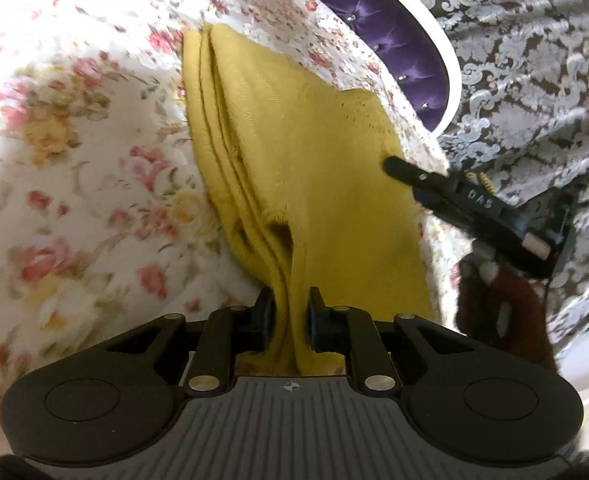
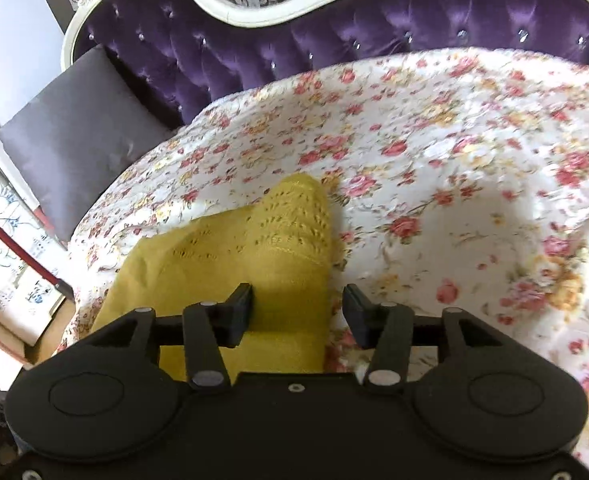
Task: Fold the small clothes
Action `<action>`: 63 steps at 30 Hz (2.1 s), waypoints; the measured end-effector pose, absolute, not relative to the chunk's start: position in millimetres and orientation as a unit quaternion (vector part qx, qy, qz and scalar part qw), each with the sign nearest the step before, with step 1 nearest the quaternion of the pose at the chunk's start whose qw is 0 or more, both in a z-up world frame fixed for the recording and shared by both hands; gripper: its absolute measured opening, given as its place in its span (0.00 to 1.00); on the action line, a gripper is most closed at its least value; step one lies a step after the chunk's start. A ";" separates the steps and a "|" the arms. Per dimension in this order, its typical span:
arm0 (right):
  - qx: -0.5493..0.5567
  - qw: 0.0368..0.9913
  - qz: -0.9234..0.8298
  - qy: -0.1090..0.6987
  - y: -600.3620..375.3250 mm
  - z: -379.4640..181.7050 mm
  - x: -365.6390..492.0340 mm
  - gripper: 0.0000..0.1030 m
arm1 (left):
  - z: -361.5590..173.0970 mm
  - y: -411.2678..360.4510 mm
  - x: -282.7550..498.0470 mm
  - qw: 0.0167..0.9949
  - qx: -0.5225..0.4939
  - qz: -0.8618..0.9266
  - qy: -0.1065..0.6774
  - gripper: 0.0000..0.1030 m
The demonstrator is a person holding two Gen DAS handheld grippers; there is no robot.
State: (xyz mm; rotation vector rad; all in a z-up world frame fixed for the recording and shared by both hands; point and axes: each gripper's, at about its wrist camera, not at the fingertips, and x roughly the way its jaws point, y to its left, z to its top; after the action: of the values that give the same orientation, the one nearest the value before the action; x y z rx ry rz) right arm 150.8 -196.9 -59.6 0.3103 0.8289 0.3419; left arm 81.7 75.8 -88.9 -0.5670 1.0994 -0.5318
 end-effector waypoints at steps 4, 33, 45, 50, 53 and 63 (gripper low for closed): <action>0.113 0.913 0.152 0.361 -194.8 -45.2 133.9 0.56 | -67.4 77.4 67.5 0.814 -0.208 -0.214 0.497 0.16; -0.027 0.930 0.186 0.315 -145.6 -68.3 186.7 0.31 | -54.9 44.1 157.7 0.925 -0.045 -0.068 0.372 0.19; -0.073 0.916 0.199 0.340 -151.9 -56.6 88.9 0.60 | -49.0 12.6 67.9 0.914 -0.031 -0.133 0.383 0.45; -0.033 0.909 0.180 0.376 -161.0 -72.7 66.9 0.66 | -75.0 21.3 57.8 0.899 -0.045 -0.103 0.424 0.52; -0.027 0.910 0.164 0.379 -163.9 -71.4 59.6 0.72 | -72.8 22.6 53.8 0.901 -0.038 -0.093 0.421 0.68; 0.031 0.910 0.155 0.383 -174.3 -59.6 42.3 0.99 | -68.1 20.7 47.4 0.892 -0.036 -0.058 0.446 0.80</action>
State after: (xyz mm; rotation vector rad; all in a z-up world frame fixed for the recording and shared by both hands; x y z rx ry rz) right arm 42.3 -174.3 -59.6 0.0646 0.7890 0.3201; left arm 47.4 20.7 -68.1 -0.0740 0.9261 -0.1194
